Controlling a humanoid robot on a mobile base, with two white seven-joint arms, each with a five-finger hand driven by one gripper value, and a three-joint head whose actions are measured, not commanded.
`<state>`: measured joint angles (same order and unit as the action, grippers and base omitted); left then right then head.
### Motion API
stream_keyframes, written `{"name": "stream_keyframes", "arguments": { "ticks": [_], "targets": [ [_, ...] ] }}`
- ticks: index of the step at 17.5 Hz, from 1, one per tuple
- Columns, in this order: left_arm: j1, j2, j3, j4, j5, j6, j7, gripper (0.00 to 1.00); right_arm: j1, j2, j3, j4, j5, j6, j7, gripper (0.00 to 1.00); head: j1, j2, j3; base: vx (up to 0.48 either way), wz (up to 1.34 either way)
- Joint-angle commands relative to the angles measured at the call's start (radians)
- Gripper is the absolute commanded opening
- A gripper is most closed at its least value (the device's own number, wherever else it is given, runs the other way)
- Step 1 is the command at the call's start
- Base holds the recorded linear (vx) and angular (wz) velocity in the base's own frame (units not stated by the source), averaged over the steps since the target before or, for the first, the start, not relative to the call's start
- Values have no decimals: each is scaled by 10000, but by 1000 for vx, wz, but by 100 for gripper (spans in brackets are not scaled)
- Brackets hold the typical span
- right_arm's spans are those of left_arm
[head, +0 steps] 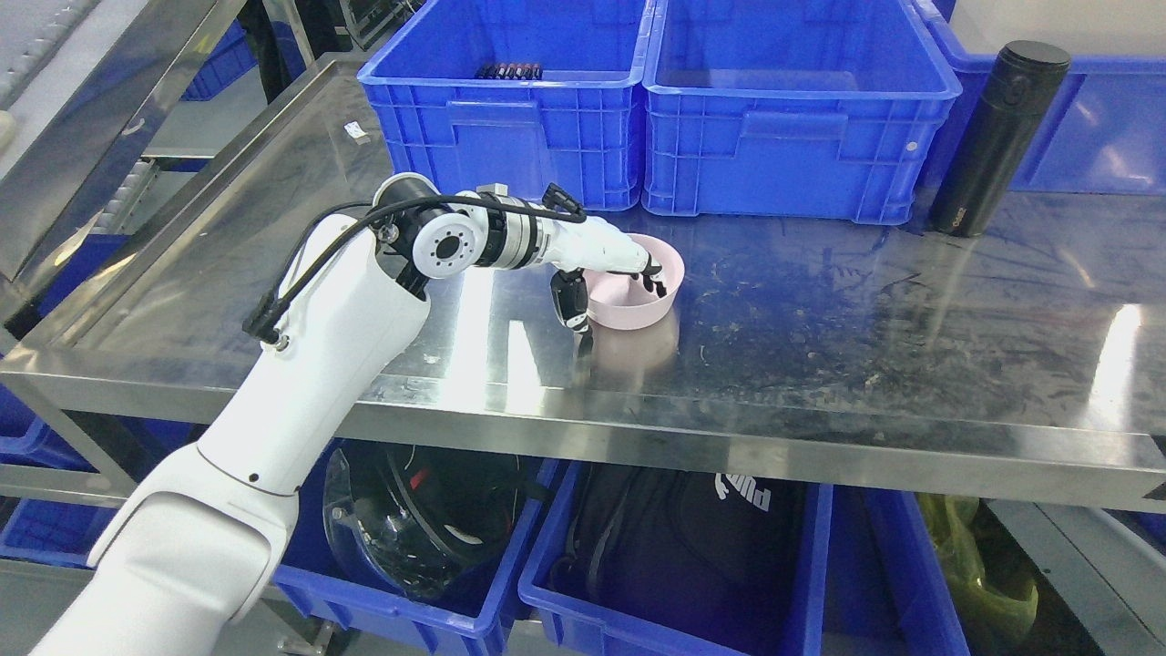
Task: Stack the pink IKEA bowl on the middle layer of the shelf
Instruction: 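Lower the left hand onto the pink bowl rim and close fingers, then lift the pink bowl off the table with the left hand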
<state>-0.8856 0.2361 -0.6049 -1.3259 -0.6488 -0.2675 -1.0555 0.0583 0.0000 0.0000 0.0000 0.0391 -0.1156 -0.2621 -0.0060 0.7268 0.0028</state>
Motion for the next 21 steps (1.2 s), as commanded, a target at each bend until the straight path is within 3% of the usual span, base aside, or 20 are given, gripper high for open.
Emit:
{"name": "stream_keyframes", "arguments": {
  "ticks": [1,3,4,9,12,21],
  "targets": [
    [-286,-857,463,1537,-62,-834,-167,28,0,-175,46,-175,-8,6,-2,100,0,0,0,-2,15],
    [-317,-1148,985,1799,-62,-1387,-182,4,0,-175,46,-175,7,6,-2,100,0,0,0,-1,8],
    [-378,-1225,1200,1876,-77,-1587,-167,0,0,-175,46,-175,7,6,-2,100,0,0,0,0,0],
    [-884,-2158,2946,1708,-200,-2246,-60,0,0,-175,31,-175,7,6,-2,100,0,0,0,-1,-5],
    [-870,-2186,4251,1326,-169,-2692,-60,0,0,-175,31,-175,7,6,-2,100,0,0,0,0,0],
    [1014,-2186,5267,-1480,244,-4242,-29,0,0,-175,46,-175,-8,6,-2,100,0,0,0,0,0]
  ]
}}
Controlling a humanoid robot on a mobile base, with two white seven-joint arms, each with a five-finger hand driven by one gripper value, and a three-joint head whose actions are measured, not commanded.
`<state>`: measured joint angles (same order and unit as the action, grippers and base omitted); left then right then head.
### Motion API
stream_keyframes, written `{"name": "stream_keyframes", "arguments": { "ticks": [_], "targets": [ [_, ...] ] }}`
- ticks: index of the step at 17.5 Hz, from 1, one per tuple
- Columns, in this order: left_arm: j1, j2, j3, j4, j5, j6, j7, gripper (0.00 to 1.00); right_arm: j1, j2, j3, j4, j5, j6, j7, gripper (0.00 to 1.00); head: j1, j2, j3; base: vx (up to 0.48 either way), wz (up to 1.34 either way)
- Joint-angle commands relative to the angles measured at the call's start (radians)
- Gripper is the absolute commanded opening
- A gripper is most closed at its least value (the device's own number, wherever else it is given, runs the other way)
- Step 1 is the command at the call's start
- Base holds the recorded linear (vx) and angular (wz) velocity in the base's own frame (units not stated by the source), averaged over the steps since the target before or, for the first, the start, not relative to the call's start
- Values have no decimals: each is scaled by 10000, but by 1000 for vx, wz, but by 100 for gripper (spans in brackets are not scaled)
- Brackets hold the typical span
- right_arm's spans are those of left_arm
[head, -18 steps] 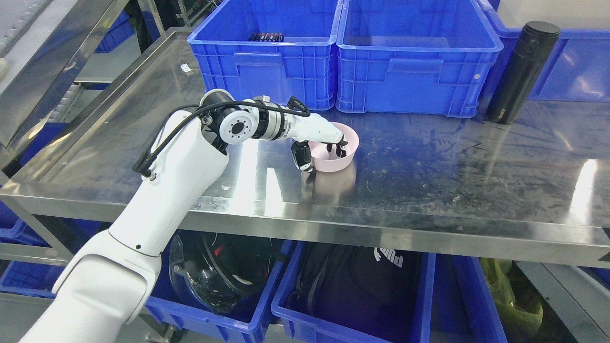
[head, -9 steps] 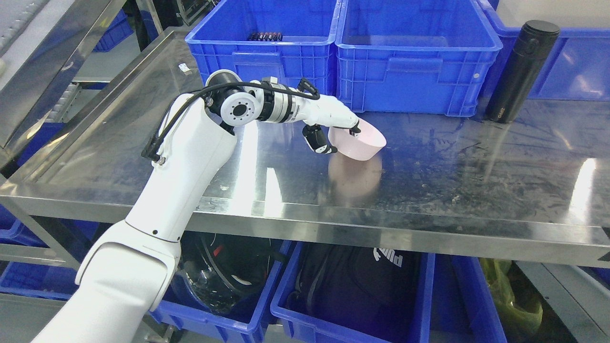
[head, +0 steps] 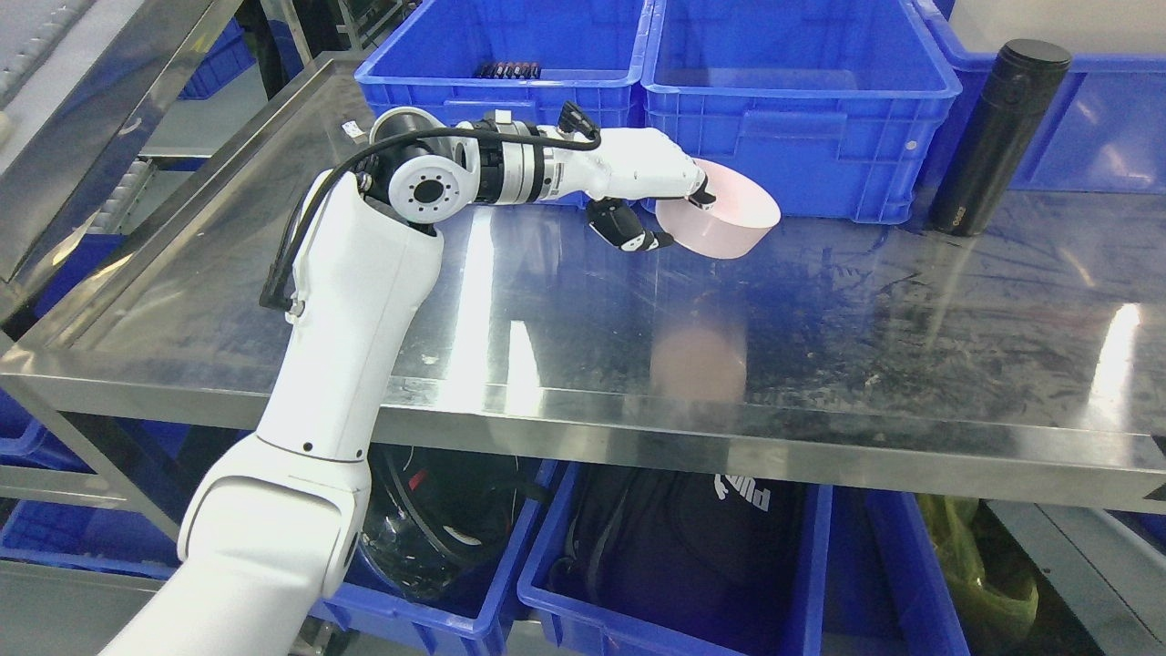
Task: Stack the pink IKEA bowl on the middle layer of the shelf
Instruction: 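Lift the pink bowl off the table with the left hand, then hold the pink bowl raised in the left hand while the robot turns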
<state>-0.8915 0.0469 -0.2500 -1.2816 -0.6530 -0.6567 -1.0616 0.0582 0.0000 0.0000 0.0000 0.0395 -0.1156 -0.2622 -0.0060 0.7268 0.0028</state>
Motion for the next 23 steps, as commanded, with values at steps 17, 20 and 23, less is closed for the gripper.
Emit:
{"name": "stream_keyframes", "arguments": {
  "ticks": [17,20,23],
  "targets": [
    [3055,-295,998,-2585,1589,-1287,1090,0,1,-175,46,-175,4,6,-1,100,0,0,0,-27,363],
    [3055,-295,552,-2677,1682,-1287,1090,0,1,-175,46,-175,3,6,-1,100,0,0,0,-77,1129],
    [3055,-295,567,-2815,1744,-1287,1212,1,1,-175,46,-175,4,6,-1,100,0,1,0,-90,1011]
  ]
}}
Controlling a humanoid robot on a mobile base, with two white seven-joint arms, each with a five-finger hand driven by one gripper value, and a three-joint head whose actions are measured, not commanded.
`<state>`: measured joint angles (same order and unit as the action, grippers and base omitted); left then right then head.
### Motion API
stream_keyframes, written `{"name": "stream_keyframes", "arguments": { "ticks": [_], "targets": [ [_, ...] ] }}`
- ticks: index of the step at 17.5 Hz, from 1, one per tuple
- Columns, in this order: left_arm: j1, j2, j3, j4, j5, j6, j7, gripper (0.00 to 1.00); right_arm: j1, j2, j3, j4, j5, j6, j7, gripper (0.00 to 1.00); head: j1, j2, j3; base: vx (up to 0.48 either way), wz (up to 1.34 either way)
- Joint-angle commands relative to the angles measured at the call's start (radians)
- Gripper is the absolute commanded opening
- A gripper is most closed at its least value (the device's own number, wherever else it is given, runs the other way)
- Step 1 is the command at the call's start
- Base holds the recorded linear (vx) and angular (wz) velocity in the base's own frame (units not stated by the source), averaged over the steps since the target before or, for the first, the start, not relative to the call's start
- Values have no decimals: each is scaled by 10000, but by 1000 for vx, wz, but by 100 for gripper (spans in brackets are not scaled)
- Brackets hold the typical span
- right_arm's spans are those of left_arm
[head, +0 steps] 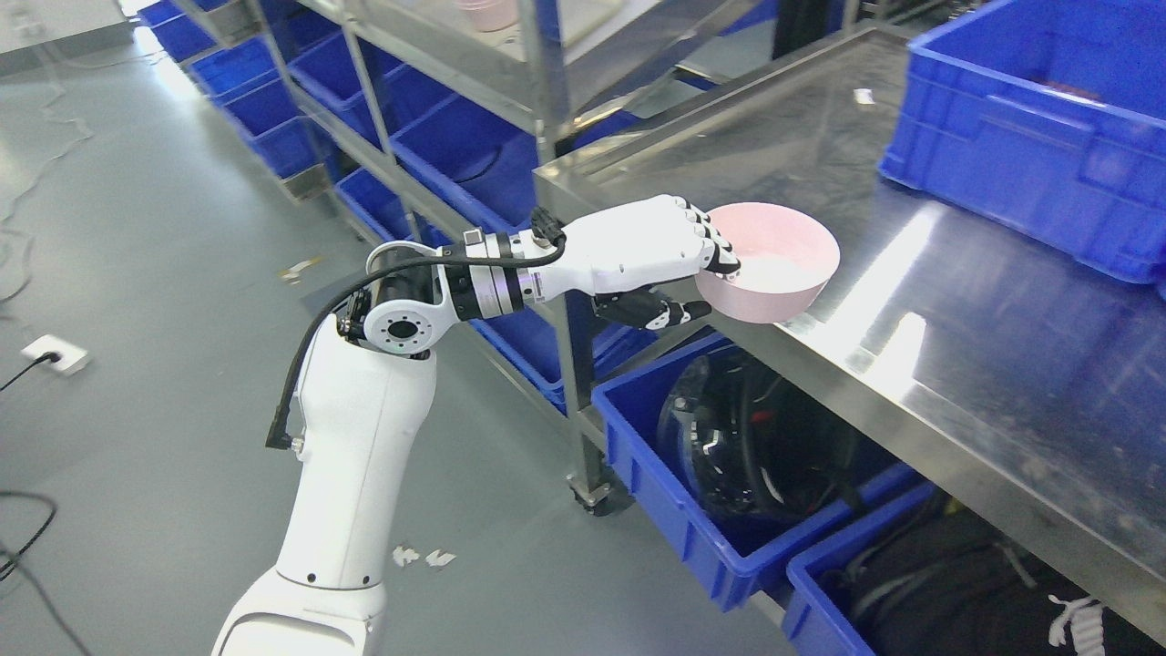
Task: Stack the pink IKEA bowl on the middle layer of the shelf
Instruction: 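Hold the pink bowl raised in the left hand while the robot turns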
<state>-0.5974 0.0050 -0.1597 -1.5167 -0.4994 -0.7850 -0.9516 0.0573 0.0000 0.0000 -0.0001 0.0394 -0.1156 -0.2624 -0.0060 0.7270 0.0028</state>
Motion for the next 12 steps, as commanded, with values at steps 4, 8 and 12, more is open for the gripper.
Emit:
{"name": "stream_keyframes", "arguments": {
  "ticks": [4,8,12],
  "targets": [
    [99,125,-336,-648,254,-4,220,1,10,-175,46,-174,5,6,1,100,0,0,0,-104,665],
    [114,125,-336,-648,254,-4,236,1,10,-175,31,-174,5,6,1,100,0,1,0,-126,445],
    [114,125,-336,-664,254,-4,251,2,10,-175,46,-174,5,6,1,100,0,1,0,-137,592]
  ]
}}
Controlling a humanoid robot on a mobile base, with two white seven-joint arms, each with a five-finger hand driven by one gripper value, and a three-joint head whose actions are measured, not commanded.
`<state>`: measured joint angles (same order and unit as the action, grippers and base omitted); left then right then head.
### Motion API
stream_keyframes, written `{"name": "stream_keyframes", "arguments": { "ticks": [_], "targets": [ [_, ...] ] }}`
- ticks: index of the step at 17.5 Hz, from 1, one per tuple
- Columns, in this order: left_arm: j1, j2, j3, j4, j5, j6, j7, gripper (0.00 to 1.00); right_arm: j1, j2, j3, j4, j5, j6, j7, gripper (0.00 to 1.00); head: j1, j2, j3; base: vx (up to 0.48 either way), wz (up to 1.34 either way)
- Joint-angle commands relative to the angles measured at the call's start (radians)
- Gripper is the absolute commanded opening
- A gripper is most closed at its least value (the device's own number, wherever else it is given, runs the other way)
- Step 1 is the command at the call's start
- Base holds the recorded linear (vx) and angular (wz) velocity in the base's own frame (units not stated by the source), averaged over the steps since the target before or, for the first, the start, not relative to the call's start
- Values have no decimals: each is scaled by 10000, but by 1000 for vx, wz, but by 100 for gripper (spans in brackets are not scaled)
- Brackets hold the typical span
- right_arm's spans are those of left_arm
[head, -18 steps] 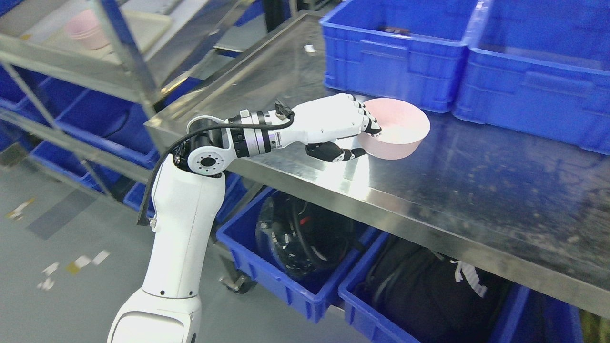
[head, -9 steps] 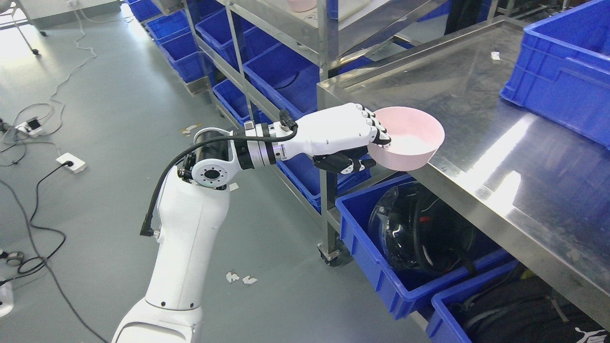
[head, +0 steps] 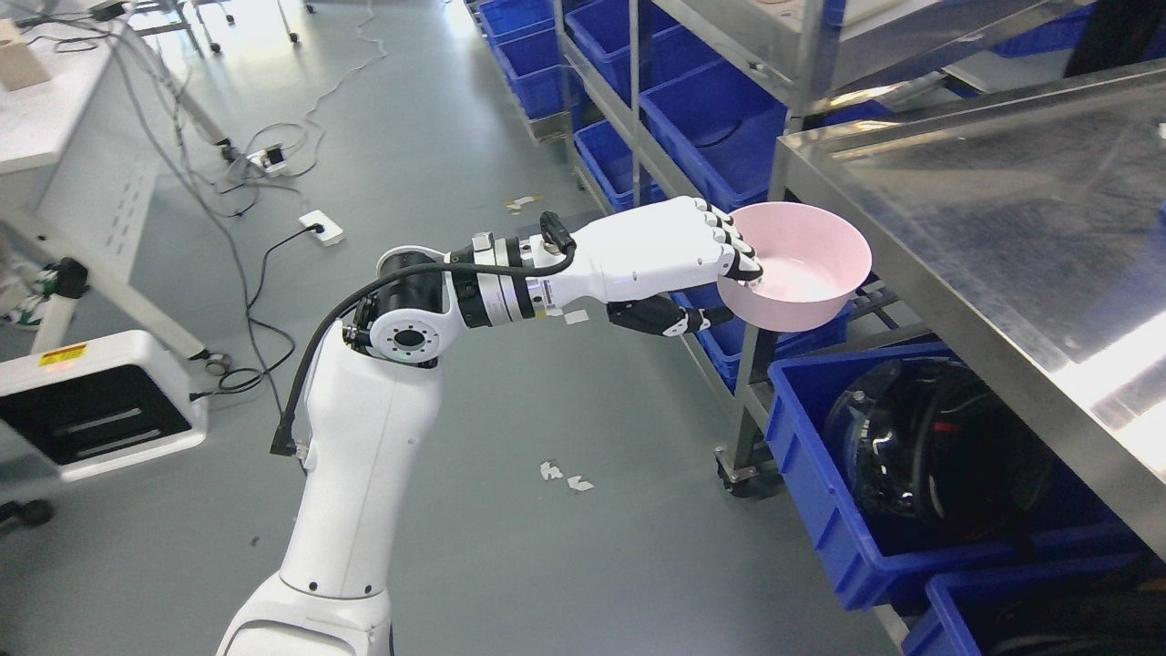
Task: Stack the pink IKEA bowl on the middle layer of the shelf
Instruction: 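Hold the pink bowl raised in the left hand while the robot turns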
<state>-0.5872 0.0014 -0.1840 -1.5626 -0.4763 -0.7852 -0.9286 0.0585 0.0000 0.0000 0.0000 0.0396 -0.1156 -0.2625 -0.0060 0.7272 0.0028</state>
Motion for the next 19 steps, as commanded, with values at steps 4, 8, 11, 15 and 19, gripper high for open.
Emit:
{"name": "stream_keyframes", "arguments": {
  "ticks": [4,8,11,15,19],
  "targets": [
    [12,161,-108,-221,23,-2,36,2,-2,-175,46,-175,3,6,2,100,0,0,0,-115,620],
    [12,161,-93,-282,23,-2,36,2,-2,-175,46,-175,3,6,2,100,0,0,0,-55,501],
    [12,161,-109,-282,38,-2,52,2,-2,-175,46,-175,-12,6,2,100,0,0,0,8,265],
    [12,161,-124,-282,38,-2,52,2,-2,-175,46,-175,-12,6,2,100,0,0,0,67,100],
    [12,161,-139,-297,53,-2,82,2,-2,-175,31,-175,3,6,2,100,0,0,0,149,243]
  ]
}}
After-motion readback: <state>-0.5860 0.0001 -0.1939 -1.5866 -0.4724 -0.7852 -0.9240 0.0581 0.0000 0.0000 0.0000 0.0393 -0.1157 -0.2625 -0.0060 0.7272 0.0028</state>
